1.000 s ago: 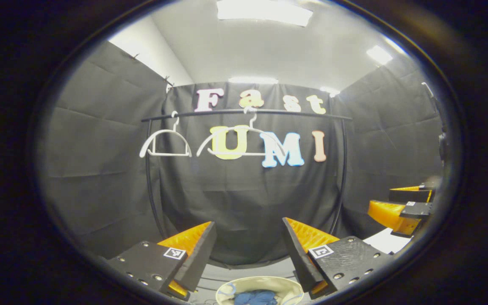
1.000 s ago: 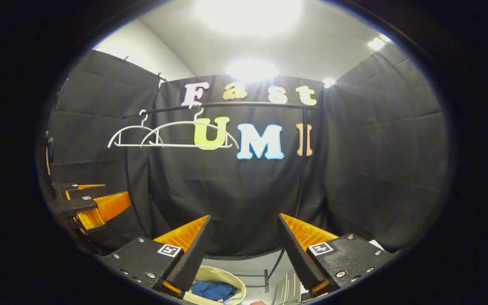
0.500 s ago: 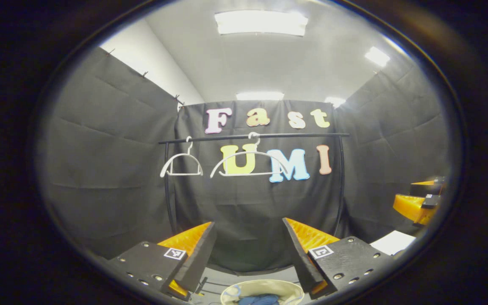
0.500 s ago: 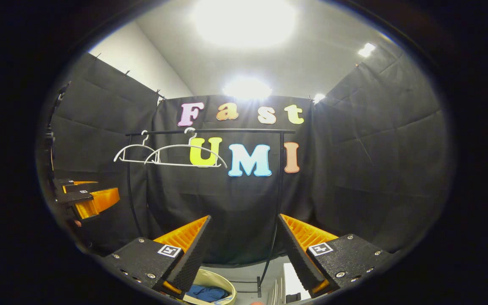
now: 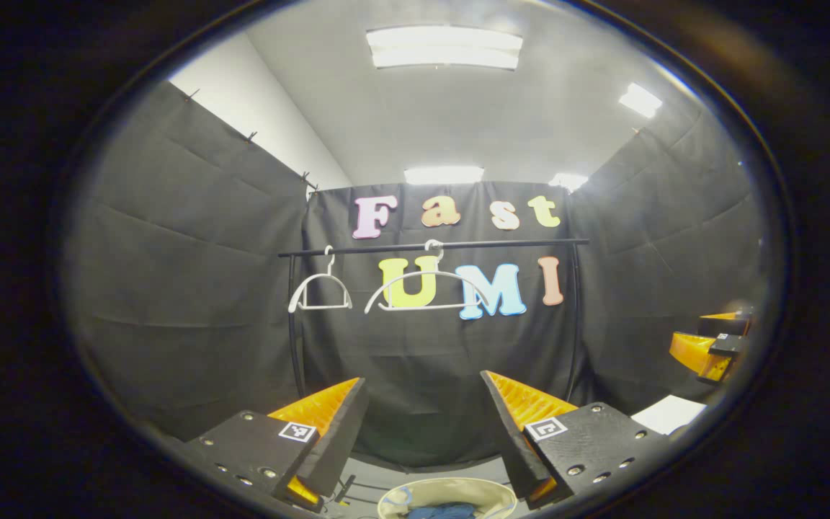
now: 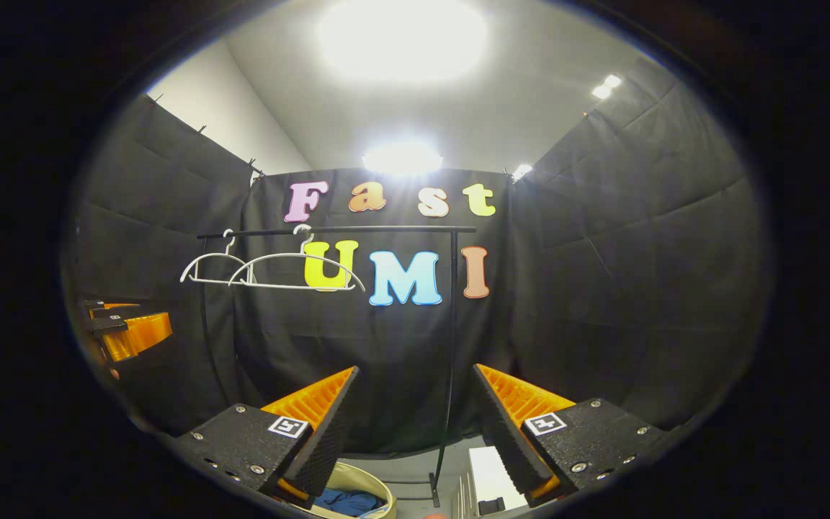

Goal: Grasp the clothes on the hanger with both hands and then place them into the laundry hamper below.

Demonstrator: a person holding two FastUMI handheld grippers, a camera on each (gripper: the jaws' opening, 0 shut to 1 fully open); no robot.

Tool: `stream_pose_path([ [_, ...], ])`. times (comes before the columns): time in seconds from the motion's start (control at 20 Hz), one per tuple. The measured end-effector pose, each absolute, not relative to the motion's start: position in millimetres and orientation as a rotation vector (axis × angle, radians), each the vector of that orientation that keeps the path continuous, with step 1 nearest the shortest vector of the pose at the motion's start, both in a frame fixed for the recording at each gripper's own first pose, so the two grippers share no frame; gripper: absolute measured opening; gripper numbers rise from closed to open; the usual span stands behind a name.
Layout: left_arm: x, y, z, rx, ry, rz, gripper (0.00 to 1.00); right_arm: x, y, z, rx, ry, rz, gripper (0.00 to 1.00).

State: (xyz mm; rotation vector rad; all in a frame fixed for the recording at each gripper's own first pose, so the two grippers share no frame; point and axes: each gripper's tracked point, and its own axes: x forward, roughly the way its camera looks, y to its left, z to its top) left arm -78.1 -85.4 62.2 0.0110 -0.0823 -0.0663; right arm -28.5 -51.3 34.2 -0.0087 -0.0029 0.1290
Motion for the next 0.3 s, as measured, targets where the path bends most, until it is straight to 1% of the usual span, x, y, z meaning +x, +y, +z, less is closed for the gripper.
stream_pose_path([
  [0.3,-80.6,-82.9,64.4,0.018,-0.098,-0.057,0.95,-26.7,-50.1,31.8,-0.015,0.002,0.123,0.93],
])
